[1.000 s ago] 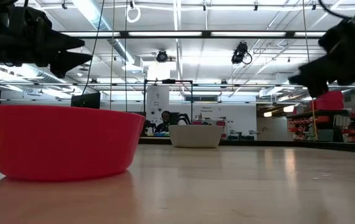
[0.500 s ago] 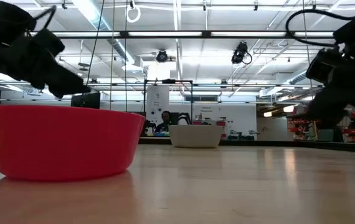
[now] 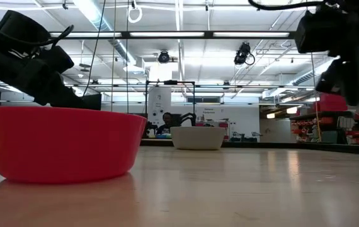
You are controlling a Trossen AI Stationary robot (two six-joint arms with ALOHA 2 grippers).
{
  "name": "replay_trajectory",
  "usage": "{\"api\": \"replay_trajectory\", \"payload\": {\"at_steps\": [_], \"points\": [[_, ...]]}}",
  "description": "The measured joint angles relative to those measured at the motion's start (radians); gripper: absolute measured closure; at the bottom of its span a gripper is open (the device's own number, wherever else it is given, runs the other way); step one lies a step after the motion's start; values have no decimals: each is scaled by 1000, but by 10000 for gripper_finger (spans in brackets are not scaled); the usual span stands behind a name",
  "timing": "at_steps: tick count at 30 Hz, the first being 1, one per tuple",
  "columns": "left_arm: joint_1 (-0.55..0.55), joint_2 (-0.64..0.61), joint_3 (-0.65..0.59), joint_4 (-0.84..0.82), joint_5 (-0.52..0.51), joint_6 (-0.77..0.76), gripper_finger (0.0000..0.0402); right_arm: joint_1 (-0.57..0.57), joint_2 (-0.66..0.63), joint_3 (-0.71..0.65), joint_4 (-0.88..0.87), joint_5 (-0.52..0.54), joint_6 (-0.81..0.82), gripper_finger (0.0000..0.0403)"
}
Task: Nest bowls inside each other
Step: Stack the dark blue bowl on the gray bowl
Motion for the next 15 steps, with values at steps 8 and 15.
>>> {"api": "replay_trajectory", "payload": {"at_steps": [8,15], "points": [[0,1,0,9,2,0,123,105,160,123,-41,-10,110,236],[0,1,0,9,5,-5,123,217,179,125,-24,7,289,235]]}}
